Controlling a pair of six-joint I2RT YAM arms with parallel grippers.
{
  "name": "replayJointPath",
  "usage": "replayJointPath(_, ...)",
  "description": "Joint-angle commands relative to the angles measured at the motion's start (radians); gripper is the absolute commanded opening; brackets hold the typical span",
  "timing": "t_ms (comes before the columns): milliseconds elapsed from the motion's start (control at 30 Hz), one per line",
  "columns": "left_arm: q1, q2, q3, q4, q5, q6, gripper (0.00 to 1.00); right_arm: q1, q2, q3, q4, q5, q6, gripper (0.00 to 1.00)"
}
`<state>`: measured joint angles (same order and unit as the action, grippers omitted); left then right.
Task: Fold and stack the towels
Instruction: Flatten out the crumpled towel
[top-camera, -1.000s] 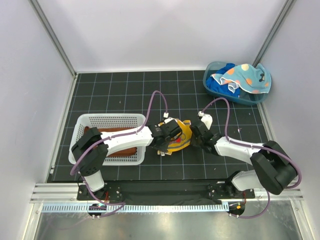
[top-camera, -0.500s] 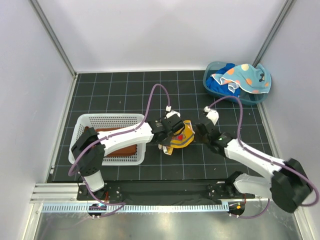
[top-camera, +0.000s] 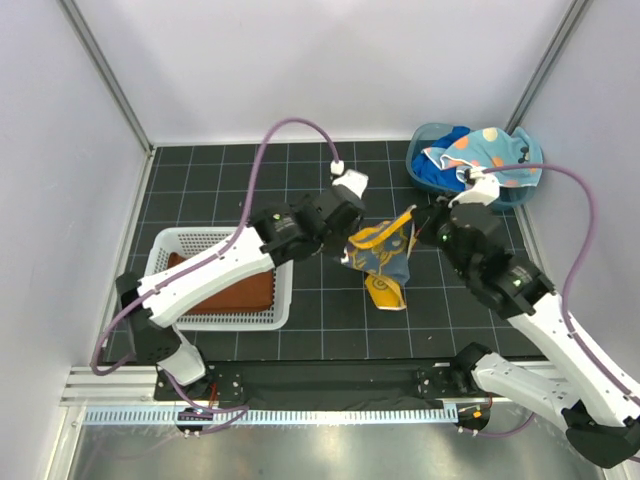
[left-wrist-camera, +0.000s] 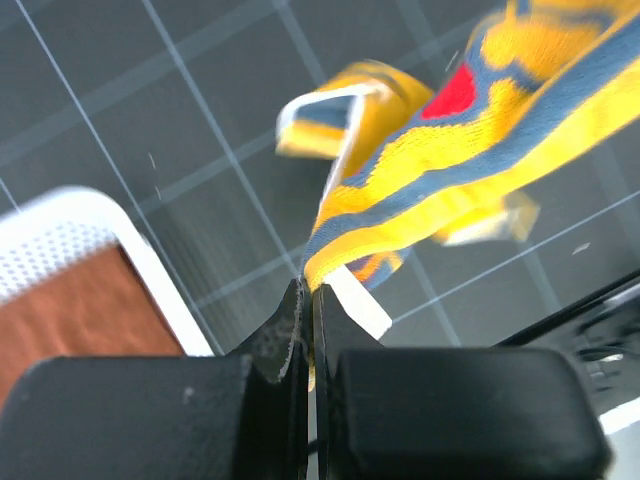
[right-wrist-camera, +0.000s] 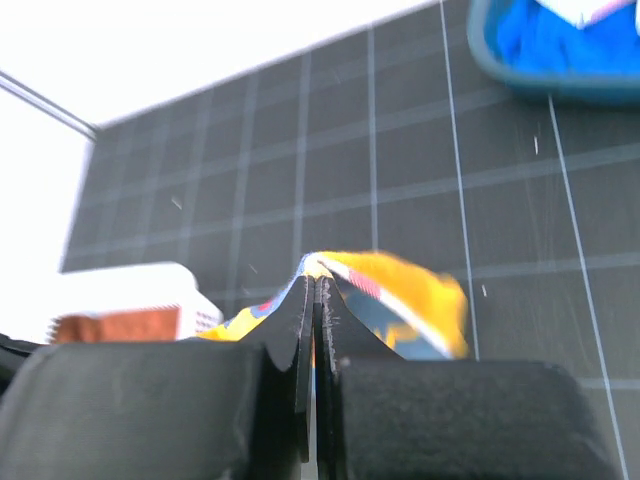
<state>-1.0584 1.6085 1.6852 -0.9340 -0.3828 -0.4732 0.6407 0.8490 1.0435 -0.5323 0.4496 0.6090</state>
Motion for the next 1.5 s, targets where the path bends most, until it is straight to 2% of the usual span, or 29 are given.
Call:
replayJointPath(0, -0.014, -0.074, 0.132, -0.069, -0.041, 0.077, 0.00, 0.005, -0.008, 0.145, -0.021, 0.035, -0.077, 0.01)
replayJointPath(367, -0.023, -0.111, 0.393, -0.137, 0.140, 0.237, 0.00, 0.005, -0.059, 0.410, -0.073, 0.015, -0.149, 0.01)
replayJointPath(700, -0.025, -0.173, 0.441, -0.086, 0.289, 0.232, 0.00, 0.005, -0.111, 0.506, -0.121, -0.046, -0.150, 0.01)
replayJointPath(933, -0.025, -0.153, 0.583, -0.095, 0.309, 0.232, 0.00, 0.005, -0.094, 0.587, -0.144, -0.094, -0.152, 0.01)
replayJointPath(1067, -0.020, -0.137, 0.587, -0.089, 0.243, 0.216, 0.00, 0.005, -0.078, 0.596, -0.149, -0.095, -0.144, 0.01)
replayJointPath(1167, 0.070, -0.114, 0.548, -0.071, 0.294, 0.165, 0.00, 0.005, -0.045, 0.563, -0.135, -0.089, -0.144, 0.01)
replayJointPath(1300, 0.271, -0.093, 0.420, 0.021, 0.392, 0.102, 0.00, 0.005, 0.014, 0.483, -0.075, -0.036, -0.163, 0.01)
replayJointPath(1367, 0.329, -0.039, 0.392, 0.062, 0.471, 0.081, 0.00, 0.005, 0.074, 0.434, -0.029, -0.002, -0.182, 0.01)
replayJointPath(1433, 0.391, 0.005, 0.395, 0.084, 0.489, 0.070, 0.00, -0.004, 0.131, 0.399, 0.033, 0.026, -0.209, 0.01)
replayJointPath(1467, 0.411, 0.058, 0.403, 0.098, 0.486, 0.068, 0.00, -0.053, 0.171, 0.394, 0.051, -0.004, -0.215, 0.01)
